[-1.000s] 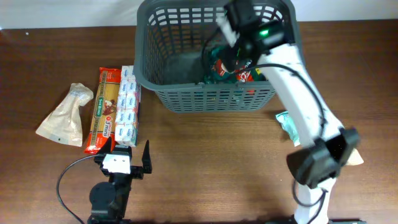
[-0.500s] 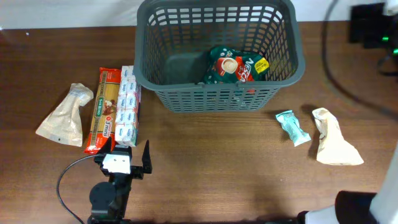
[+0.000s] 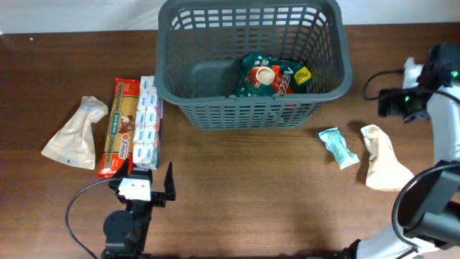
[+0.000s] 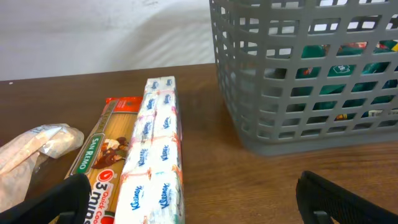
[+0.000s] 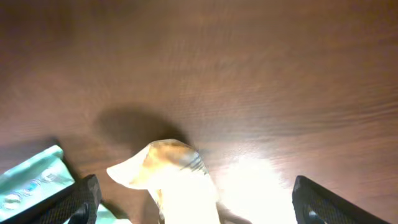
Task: Pack container
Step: 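Reach the right gripper to the beige pouch and grasp it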
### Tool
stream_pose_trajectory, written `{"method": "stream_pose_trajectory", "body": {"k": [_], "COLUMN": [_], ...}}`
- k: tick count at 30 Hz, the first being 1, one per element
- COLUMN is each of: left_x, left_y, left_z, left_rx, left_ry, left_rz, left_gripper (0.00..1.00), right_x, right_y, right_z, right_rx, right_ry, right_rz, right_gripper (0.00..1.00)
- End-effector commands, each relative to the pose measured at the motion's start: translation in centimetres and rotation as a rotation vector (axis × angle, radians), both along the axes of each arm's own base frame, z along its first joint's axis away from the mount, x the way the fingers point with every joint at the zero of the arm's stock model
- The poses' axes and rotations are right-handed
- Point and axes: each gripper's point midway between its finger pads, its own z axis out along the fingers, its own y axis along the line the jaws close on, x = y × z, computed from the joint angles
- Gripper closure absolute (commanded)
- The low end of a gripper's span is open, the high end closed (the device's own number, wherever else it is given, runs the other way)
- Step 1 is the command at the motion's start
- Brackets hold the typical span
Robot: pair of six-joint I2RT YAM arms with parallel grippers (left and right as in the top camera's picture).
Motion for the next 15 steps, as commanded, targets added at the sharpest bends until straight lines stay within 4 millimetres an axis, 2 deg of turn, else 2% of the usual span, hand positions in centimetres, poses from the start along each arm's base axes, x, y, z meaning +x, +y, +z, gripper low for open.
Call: {"method": "stream_pose_trajectory", "body": {"k": [1,6,11,13,15], "left_x": [0.0,0.0,0.0,0.0,0.0], "left_y": [0.0,0.0,0.0,0.0,0.0], "left_z": [-0.2,-0.2,-0.2,-0.2,-0.2], "left_rx": [-0.010,-0.010,-0.010,-0.010,-0.010], "left_ry": [0.000,0.001,0.000,0.000,0.000], "left_rz": [0.000,0.000,0.000,0.000,0.000], "left_gripper": [0.01,0.01,0.01,0.01,0.01], "right_x": [-1.6,-4.0,-5.5,-5.7,-5.8], "right_y": [0.4,0.6,1.2,1.3,1.3], "right_z": [-3.5,-6.8,-8.7,-9.5,-10.1], "right_rx": [0.008,0.014,0.037,0.043,0.046], "right_ry": [0.099,0.213,0.272,0.277,0.284], "right_rz": [0.033,0.026,0.027,0.017,-0.002], "right_gripper": [0.05,0.07,0.15,0.27,0.34]}}
